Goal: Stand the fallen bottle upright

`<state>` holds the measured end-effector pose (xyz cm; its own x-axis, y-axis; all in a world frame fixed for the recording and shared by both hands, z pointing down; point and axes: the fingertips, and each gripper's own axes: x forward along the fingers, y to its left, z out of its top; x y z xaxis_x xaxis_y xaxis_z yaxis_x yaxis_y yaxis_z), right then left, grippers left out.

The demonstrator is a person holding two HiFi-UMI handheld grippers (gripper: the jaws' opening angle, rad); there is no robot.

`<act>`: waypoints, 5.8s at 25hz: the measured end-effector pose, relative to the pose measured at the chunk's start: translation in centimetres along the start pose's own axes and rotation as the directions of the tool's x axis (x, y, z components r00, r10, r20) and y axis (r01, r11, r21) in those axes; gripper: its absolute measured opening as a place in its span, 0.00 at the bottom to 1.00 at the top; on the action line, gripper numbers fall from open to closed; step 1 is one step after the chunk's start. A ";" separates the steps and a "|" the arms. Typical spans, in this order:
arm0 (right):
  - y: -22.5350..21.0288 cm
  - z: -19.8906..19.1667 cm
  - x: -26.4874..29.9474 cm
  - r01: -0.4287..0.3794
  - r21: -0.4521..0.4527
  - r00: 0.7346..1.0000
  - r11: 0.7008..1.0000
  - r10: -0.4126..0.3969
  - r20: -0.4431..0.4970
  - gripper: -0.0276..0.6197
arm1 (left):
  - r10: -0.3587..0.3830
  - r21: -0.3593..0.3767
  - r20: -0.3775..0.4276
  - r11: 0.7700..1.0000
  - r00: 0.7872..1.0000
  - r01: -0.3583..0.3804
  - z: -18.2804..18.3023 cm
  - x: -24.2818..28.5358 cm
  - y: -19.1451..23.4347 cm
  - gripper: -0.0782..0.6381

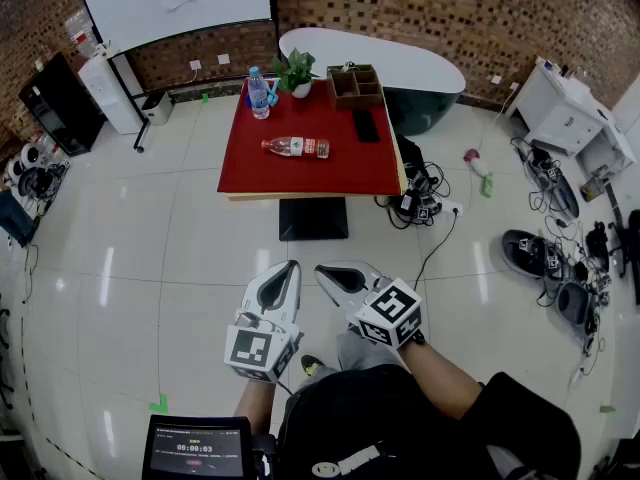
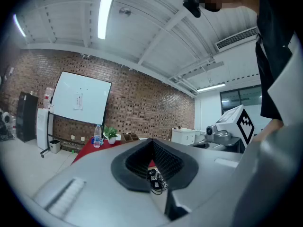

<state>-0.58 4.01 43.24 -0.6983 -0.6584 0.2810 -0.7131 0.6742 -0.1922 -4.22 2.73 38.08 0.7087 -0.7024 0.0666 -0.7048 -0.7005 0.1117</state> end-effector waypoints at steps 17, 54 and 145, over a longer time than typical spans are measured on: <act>-21.5 5.2 8.6 -0.004 -0.032 0.999 0.999 0.005 0.032 0.05 | 0.076 0.044 -0.070 0.996 0.995 -0.073 0.7 17.9 8.8 0.12; -40.7 -2.9 37.6 -0.166 -0.550 0.743 0.818 -0.263 -0.616 0.48 | 0.183 0.037 -0.072 0.983 0.981 -0.181 1.5 23.5 25.0 0.12; -3.1 3.5 -3.6 -0.114 -0.049 0.988 0.992 0.119 0.101 0.05 | 0.128 0.124 0.031 0.984 0.991 -0.130 2.8 3.4 -3.9 0.12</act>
<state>3.96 3.10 39.51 -0.7806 -0.6043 0.1597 -0.6248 0.7606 -0.1762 0.86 2.75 35.11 0.6117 -0.7896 0.0496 -0.7897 -0.6131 -0.0214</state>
